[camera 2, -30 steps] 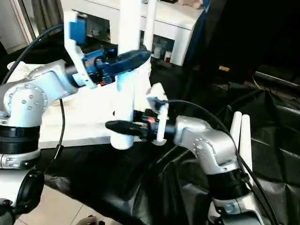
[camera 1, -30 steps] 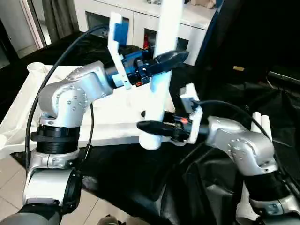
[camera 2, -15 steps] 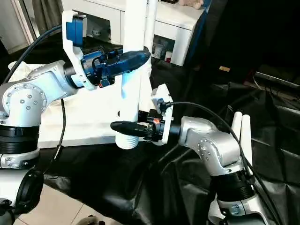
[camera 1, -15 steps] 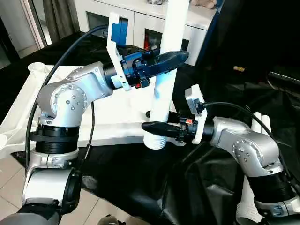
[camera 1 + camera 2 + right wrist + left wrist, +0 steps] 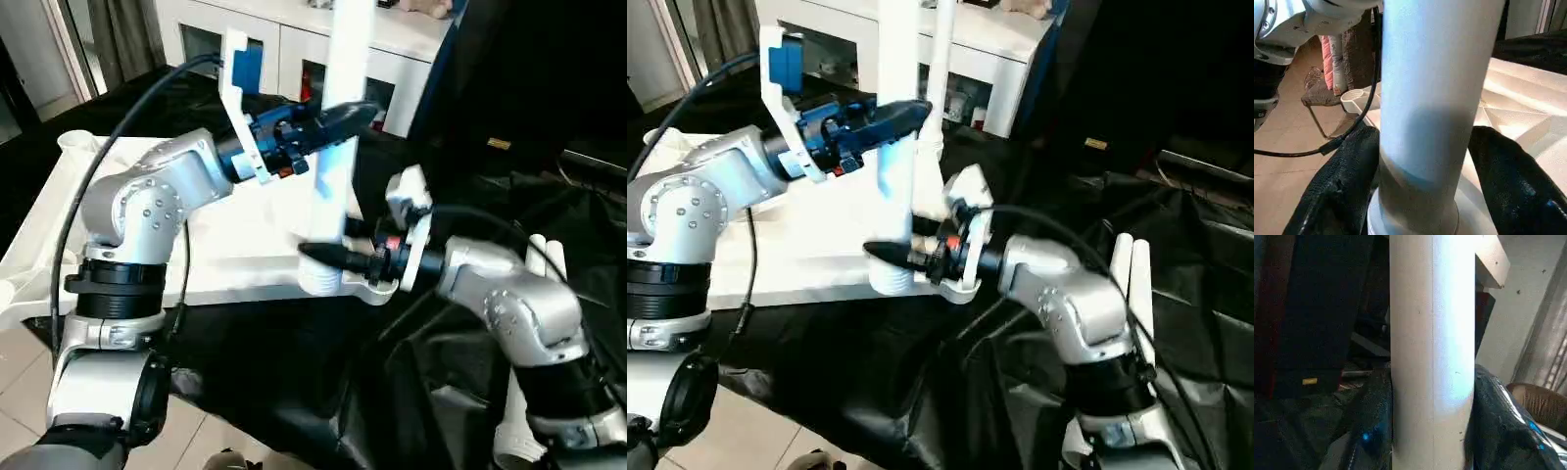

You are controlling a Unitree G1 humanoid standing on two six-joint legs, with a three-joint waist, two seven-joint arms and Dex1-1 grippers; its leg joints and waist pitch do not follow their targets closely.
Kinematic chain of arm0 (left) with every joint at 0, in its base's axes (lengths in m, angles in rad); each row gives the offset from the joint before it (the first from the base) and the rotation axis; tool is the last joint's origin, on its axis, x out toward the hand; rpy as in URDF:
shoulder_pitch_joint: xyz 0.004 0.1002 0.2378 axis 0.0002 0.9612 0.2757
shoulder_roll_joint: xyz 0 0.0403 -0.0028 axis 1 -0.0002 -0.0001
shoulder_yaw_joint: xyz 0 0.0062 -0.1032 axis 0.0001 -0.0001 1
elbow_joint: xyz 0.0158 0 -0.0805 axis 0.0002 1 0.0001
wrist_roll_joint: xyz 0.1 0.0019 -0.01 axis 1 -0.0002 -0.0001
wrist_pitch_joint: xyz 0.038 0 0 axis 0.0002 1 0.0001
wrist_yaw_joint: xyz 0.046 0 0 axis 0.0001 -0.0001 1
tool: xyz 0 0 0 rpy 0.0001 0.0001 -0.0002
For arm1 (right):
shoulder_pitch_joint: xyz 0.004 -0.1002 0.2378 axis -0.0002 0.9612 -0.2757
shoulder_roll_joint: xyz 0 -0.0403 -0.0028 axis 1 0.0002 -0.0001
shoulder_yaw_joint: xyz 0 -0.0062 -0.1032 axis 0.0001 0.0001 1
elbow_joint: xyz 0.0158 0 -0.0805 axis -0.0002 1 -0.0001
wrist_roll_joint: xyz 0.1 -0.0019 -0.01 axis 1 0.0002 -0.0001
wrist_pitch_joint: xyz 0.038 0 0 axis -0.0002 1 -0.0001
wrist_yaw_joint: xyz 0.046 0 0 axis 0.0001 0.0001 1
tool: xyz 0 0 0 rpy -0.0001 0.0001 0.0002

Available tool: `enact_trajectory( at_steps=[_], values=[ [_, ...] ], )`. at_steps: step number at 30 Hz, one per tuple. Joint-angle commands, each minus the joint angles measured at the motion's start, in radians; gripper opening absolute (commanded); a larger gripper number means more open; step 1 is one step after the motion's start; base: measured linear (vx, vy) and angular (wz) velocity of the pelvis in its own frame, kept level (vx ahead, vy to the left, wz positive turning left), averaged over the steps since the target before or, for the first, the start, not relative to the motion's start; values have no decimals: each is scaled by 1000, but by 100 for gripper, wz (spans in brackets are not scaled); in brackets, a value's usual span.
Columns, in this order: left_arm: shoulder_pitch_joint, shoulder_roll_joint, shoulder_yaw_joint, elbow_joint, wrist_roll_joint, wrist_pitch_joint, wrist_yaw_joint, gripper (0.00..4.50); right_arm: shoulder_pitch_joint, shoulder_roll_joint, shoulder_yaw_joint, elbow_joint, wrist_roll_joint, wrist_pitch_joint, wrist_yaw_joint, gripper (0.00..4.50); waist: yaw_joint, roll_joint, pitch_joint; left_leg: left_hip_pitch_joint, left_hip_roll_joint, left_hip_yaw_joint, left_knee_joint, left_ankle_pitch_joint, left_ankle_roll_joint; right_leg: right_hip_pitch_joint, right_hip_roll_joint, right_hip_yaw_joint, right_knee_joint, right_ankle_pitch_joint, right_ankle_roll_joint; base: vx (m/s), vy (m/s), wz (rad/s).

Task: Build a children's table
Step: Pick table leg

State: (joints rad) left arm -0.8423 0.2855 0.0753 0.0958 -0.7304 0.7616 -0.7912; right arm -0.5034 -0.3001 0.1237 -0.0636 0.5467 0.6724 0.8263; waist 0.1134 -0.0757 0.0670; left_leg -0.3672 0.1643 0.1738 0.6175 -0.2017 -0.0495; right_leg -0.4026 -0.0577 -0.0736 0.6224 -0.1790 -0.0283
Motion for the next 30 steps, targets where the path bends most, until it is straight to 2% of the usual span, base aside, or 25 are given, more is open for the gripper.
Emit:
enact_trajectory(
  at_steps=[1, 2, 9, 10, 11, 14, 19, 30],
  values=[
    [-9, -1, -9, 2, 8, -13, -3, 180, -5, -19, -19, 7, 5, 29, -1, 308, 1, 4, -71, 11, 66, -23, -76, -81, -27, 57, -100, 62, -69, -220, -145, 0, 0, 0],
    [-8, 0, -11, 1, 7, -14, -6, 180, -5, -21, -19, 7, 9, 38, -1, 308, 0, 1, -71, 12, 67, -23, -76, -83, -27, 56, -100, 62, -70, -222, -144, 0, 0, 0],
    [4, 2, -21, -31, -6, -7, -42, 180, -18, -27, -12, 35, 26, 108, -4, 308, 1, -2, -71, 10, 66, -23, -75, -75, -24, 57, -101, 61, -71, -242, -139, 0, 0, 0],
    [5, 3, -23, -33, -6, -6, -45, 179, -19, -26, -12, 38, 26, 109, -5, 308, 1, -1, -71, 10, 66, -23, -75, -75, -23, 57, -102, 61, -71, -242, -139, 0, 0, 0],
    [9, 4, -29, -43, -9, -2, -55, 179, -25, -23, -13, 48, 28, 115, -5, 308, 1, -6, -71, 10, 66, -22, -75, -76, -22, 56, -102, 61, -72, -245, -139, 0, 0, 0],
    [15, 5, -31, -62, -29, 13, -70, 179, -32, -16, -18, 56, 38, 123, -1, 308, 1, -3, -71, 10, 68, -23, -76, -68, -26, 56, -102, 61, -69, -236, -139, 0, 0, 0],
    [25, 20, -50, -85, -51, 36, -125, 179, -39, -22, -15, 43, 66, 137, 46, 308, 1, -8, -70, 11, 67, -22, -76, -75, -28, 56, -103, 61, -69, -231, -147, 0, 0, 0],
    [8, 17, -45, -59, -84, 66, -179, 179, -33, -47, 10, 12, 94, 107, 158, 308, 5, -10, -70, 10, 67, -23, -76, -83, -34, 56, -103, 61, -71, -258, -136, 0, 0, 0]
  ],
)
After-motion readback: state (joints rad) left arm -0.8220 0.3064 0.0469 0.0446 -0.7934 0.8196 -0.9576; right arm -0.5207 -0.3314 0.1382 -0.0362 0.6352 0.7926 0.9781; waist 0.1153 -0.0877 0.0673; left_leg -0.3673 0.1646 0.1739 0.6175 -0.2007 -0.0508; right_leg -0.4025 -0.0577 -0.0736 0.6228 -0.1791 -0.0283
